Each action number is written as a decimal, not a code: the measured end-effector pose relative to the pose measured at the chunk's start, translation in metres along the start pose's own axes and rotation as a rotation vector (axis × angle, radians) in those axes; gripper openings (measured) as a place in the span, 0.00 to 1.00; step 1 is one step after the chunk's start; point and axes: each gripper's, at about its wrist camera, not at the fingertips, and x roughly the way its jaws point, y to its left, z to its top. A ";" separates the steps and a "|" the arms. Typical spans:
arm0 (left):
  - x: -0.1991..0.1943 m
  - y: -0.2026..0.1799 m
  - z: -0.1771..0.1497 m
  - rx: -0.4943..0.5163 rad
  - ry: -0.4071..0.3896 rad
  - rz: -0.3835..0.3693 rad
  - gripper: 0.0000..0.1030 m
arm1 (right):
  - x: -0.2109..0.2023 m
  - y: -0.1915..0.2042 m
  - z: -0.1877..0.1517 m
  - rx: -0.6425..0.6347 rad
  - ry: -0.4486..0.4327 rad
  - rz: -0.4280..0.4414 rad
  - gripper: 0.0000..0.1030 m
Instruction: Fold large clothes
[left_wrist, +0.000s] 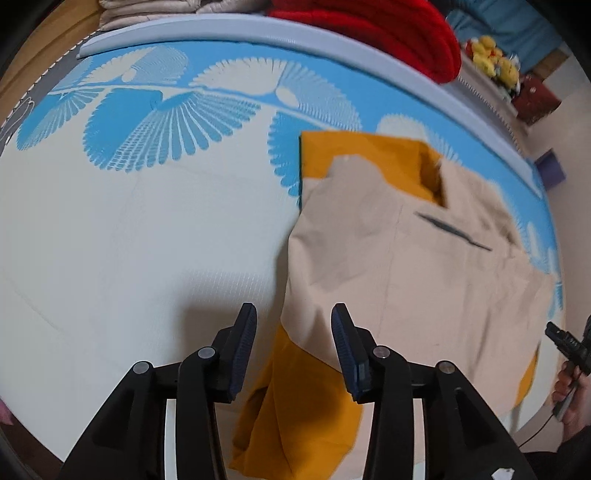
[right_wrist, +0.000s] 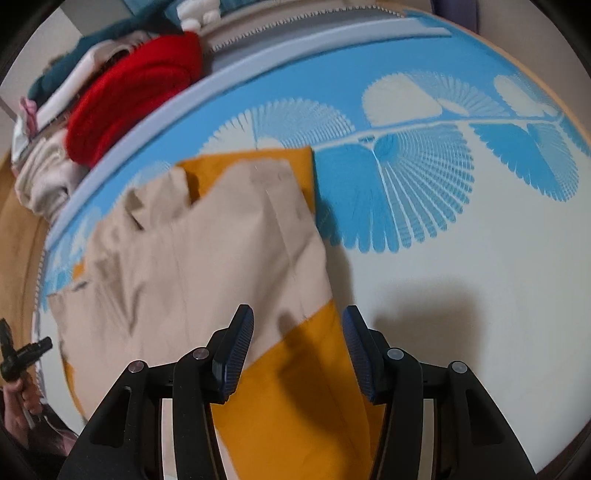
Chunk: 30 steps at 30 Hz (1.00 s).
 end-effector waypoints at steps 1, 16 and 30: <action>0.005 0.001 0.002 -0.008 0.007 0.001 0.37 | 0.005 -0.002 -0.001 0.004 0.014 -0.008 0.50; -0.034 -0.020 0.030 0.034 -0.249 -0.041 0.00 | -0.018 0.011 0.005 -0.039 -0.111 0.000 0.03; 0.008 -0.028 0.072 -0.013 -0.324 0.071 0.00 | 0.014 0.022 0.050 0.062 -0.234 -0.133 0.03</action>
